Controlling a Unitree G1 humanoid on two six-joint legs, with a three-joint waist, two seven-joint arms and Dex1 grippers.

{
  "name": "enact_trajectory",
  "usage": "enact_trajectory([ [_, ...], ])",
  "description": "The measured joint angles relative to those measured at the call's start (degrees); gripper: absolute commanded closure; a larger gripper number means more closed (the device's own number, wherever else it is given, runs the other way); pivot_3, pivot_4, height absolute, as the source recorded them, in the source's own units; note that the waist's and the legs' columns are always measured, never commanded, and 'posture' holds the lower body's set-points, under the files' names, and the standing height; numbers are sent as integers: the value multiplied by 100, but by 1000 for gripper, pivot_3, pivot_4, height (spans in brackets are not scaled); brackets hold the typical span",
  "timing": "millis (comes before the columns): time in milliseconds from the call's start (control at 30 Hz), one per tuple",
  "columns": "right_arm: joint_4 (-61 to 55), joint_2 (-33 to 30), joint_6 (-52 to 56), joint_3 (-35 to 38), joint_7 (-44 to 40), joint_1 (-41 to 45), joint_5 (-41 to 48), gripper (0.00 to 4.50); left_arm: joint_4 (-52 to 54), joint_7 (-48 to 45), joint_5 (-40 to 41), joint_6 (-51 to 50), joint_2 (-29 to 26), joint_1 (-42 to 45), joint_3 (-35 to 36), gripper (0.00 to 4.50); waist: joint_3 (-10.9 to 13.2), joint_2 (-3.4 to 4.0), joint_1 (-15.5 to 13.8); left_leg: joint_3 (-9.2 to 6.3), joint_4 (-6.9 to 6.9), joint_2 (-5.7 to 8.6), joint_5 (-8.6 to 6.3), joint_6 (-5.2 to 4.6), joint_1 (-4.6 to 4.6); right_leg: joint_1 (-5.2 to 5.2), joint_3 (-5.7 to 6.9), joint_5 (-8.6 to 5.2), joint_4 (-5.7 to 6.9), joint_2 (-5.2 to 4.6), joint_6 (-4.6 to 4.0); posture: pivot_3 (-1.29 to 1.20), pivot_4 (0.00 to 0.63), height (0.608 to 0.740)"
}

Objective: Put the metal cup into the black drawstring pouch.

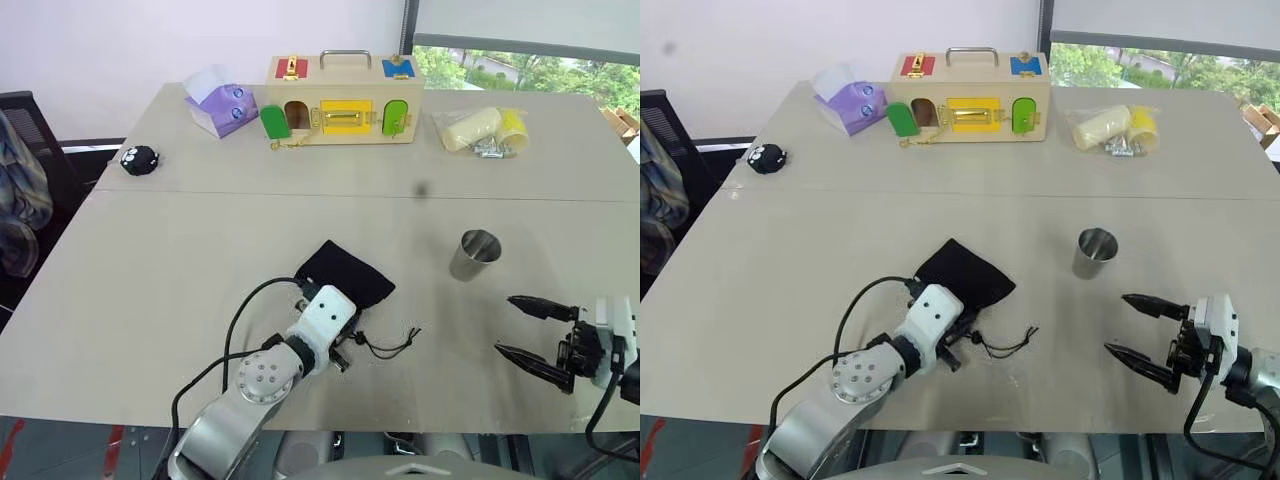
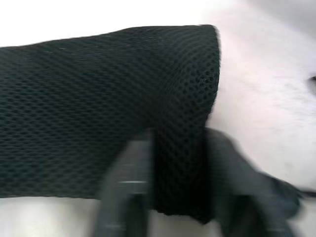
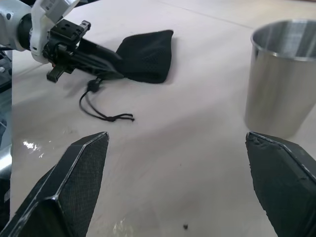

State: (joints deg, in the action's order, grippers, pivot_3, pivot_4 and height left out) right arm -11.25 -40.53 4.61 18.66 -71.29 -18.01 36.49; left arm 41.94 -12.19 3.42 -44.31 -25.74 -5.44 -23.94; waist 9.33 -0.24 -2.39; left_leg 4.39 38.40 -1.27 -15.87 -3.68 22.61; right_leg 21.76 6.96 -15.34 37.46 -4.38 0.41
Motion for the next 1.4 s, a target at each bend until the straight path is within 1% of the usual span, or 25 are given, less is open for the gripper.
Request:
enact_trajectory([
  [167, 56, 0, 8, 2, -44, 99, 2, 0, -90, -22, -106, 141, 32, 0, 48, 4431, 0, 0, 2, 0, 0, 0, 1, 2, 0, 0, 1, 0, 1, 0, 0, 0, 150, 740],
  [367, 55, 0, 7, 4, -119, 199, 106, 0, -280, -152, -25, 472, 231, 12, 479, 4431, 1, -1, 3, 1, 1, 0, 1, 2, 1, 0, 1, 0, 1, 0, 0, 0, 150, 740],
  [467, 53, 23, -24, 4, -84, 413, 118, 0, -286, -263, 189, 585, 422, 63, 787, 4431, 1, -1, 4, 1, 2, 0, 4, 7, 2, 0, 1, 1, 0, 0, 0, 0, 150, 740],
  [633, 45, 103, -33, -15, 292, 1020, 59, 0, -292, -654, 815, 736, 610, 80, 1379, 4431, 1, -1, 8, 2, 3, 0, 9, 14, 2, 0, 3, 1, 7, 1, 0, 0, 150, 740],
  [733, 30, 104, 54, -88, 587, 1517, -19, 0, -379, -952, 1391, 728, 685, 173, 1872, 4431, 2, -1, 11, 2, 7, 1, 9, 14, 2, 0, 3, 1, 11, 2, 0, 0, 150, 740],
  [833, -124, 32, 366, -391, 1072, 2150, -331, 0, -549, -1149, 1886, 673, 717, 538, 2336, 4431, 2, -2, 15, 2, 16, 1, 10, 15, 2, 1, 4, 1, 22, 6, 0, 0, 150, 740],
  [900, -273, -96, 420, -705, 1217, 2371, -679, 0, -635, -1290, 2087, 620, 624, 662, 2478, 4431, 1, -2, 1, 1, 16, 1, 10, 15, 2, 0, 4, 1, 21, 9, 1, 0, 150, 740],
  [967, -388, -308, 375, -1073, 1208, 2461, -1151, 0, -814, -1407, 2190, 563, 534, 728, 2535, 4431, 2, -4, -4, 1, 16, 2, 10, 15, 9, 0, 4, 1, 16, 11, 2, 0, 150, 740],
  [1000, -390, -347, 371, -1132, 1196, 2472, -1225, 0, -849, -1414, 2207, 555, 524, 747, 2537, 4431, 2, -4, -3, 2, 20, 2, 10, 15, 11, 0, 4, 1, 15, 11, 3, 0, 150, 740],
  [1067, -390, -572, 137, -1449, 1096, 2520, -1715, 0, -989, -1454, 2293, 519, 495, 833, 2557, 4431, 3, -5, 3, 3, 21, 2, 10, 15, 12, 0, 3, 2, 12, 12, 3, 0, 150, 740],
  [1167, -390, -796, -48, -1698, 1025, 2568, -2145, 0, -1092, -1501, 2397, 489, 496, 988, 2568, 4431, 5, -8, 3, 2, 21, 2, 11, 16, 11, 0, 4, 1, 14, 14, 3, 0, 150, 740],
  [1267, -440, -961, -121, -1775, 1006, 2566, -2342, 737, -1136, -1504, 2547, 468, 517, 1022, 2598, 4500, 5, -8, 10, 2, 24, 1, 11, 16, 8, -2, 4, 1, 18, 13, 3, 0, 150, 740],
  [1333, -477, -1053, -148, -1776, 999, 2581, -2418, 1438, -1149, -1504, 2611, 464, 522, 1047, 2638, 4500, 2, -13, 8, -1, 26, 0, 11, 16, 6, -4, 5, 1, 19, 14, 3, 0, 150, 740],
  [1367, -486, -1085, -165, -1776, 999, 2595, -2451, 1917, -1154, -1503, 2633, 462, 520, 1057, 2665, 4500, 2, -14, 8, -1, 28, 0, 11, 17, 5, -6, 5, 1, 19, 13, 3, 0, 150, 740],
  [1400, -503, -1106, -175, -1777, 996, 2605, -2476, 2272, -1157, -1503, 2672, 462, 512, 1060, 2692, 4500, 2, -13, 8, -1, 29, 0, 11, 16, 5, -6, 4, 1, 19, 13, 3, 0, 150, 740],
])
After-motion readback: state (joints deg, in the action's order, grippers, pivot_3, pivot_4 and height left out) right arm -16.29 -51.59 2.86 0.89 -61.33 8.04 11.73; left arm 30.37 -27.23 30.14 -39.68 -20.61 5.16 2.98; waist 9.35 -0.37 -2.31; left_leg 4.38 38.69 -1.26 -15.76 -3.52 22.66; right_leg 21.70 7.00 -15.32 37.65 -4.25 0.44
